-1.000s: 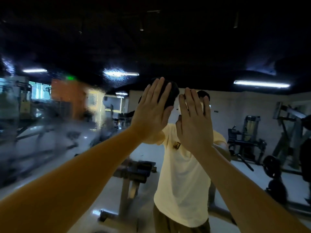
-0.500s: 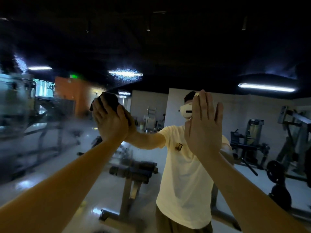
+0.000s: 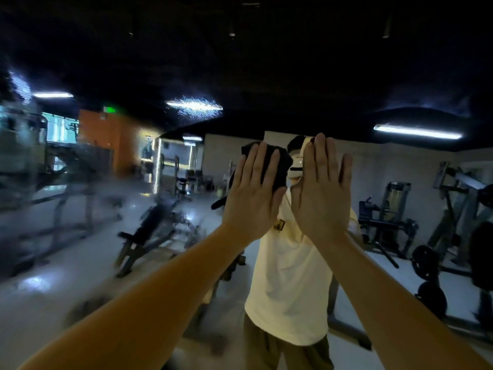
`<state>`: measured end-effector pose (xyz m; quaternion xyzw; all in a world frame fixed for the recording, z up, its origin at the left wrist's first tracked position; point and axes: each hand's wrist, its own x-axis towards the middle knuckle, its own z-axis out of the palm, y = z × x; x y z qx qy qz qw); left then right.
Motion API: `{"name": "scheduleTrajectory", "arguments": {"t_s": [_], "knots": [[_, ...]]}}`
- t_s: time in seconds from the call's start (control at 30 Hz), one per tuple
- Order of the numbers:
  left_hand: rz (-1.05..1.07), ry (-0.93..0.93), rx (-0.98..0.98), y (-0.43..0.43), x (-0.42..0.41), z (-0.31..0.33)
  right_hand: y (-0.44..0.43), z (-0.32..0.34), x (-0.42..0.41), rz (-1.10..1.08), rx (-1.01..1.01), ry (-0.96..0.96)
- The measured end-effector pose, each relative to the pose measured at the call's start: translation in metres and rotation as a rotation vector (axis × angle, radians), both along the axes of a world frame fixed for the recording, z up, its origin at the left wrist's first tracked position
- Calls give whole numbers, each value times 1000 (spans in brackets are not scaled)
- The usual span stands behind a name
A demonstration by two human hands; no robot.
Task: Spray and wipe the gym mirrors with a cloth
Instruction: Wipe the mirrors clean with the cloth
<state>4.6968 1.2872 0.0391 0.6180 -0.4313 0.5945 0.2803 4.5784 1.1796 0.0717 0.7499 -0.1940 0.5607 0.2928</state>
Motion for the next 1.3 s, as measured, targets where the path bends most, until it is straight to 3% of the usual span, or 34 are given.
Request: {"name": "scheduleTrajectory", "arguments": {"t_s": [0.1, 0.3, 0.5, 0.7, 0.8, 0.93, 1.1, 1.17, 1.3], "knots": [[11, -36, 45, 16, 22, -6, 6, -2, -2, 58, 12, -14], [100, 5, -40, 54, 79, -42, 22, -38, -2, 152, -169, 137], [314, 229, -18, 94, 136, -93, 18, -57, 11, 67, -180, 165], [118, 566, -434, 61, 68, -91, 18, -57, 12, 74, -153, 183], [98, 480, -355, 32, 34, -95, 18, -57, 12, 93, -126, 197], [21, 246, -88, 5, -1, -114, 17, -56, 9, 126, -121, 213], [55, 1, 152, 40, 35, -113, 18, -57, 11, 143, -135, 182], [74, 26, 141, 52, 52, -111, 18, -57, 12, 129, -146, 177], [163, 288, -109, 78, 85, -122, 23, -63, 18, 95, -133, 137]]}}
